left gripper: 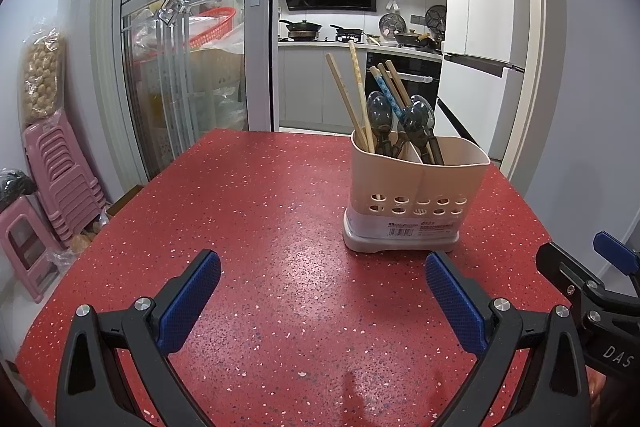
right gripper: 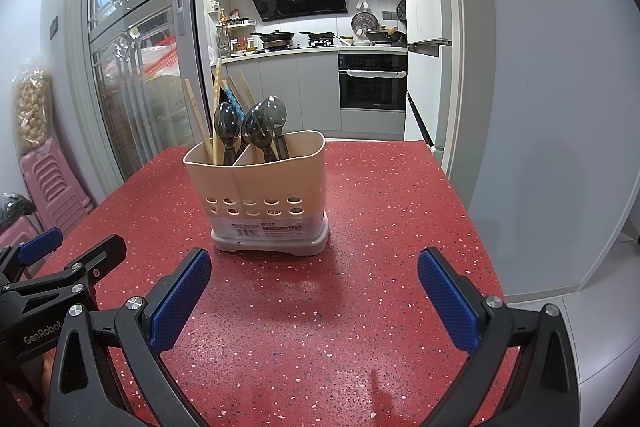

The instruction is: Organize utensils

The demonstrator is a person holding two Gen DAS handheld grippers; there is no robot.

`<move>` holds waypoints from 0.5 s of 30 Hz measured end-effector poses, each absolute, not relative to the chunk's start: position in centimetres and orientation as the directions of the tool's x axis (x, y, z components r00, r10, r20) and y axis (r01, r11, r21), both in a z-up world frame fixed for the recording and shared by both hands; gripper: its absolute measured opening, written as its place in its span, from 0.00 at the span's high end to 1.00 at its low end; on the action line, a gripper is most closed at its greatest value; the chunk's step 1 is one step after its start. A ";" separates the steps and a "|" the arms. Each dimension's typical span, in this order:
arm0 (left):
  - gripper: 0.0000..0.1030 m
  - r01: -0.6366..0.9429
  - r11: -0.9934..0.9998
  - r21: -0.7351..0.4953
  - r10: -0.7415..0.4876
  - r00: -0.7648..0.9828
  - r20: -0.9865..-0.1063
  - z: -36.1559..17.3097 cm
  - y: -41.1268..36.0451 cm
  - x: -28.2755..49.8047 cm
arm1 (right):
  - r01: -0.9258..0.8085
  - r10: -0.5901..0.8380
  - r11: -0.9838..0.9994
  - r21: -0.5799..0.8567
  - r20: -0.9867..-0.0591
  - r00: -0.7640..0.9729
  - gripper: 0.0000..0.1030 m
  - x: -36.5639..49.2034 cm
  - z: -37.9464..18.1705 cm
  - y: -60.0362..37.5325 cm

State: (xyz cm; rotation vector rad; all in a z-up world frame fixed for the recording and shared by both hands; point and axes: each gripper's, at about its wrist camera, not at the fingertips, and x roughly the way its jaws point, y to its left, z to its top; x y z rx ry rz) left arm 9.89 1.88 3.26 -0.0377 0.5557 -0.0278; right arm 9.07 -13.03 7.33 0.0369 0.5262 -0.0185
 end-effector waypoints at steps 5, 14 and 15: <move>0.00 0.014 0.999 -0.053 -0.040 0.844 -0.535 3.2 1.9 10.1 | 0.027 -0.008 0.999 0.030 -0.503 0.864 0.00 9.0 7.3 -13.0; 0.00 0.032 0.996 -0.078 -0.068 0.850 -0.522 3.4 2.3 10.1 | 0.026 -0.007 0.999 0.032 -0.507 0.862 0.00 9.0 7.1 -13.0; 0.00 0.031 0.996 -0.078 -0.067 0.850 -0.522 3.4 2.3 10.1 | 0.026 -0.006 0.999 0.032 -0.507 0.862 0.00 8.9 7.1 -13.0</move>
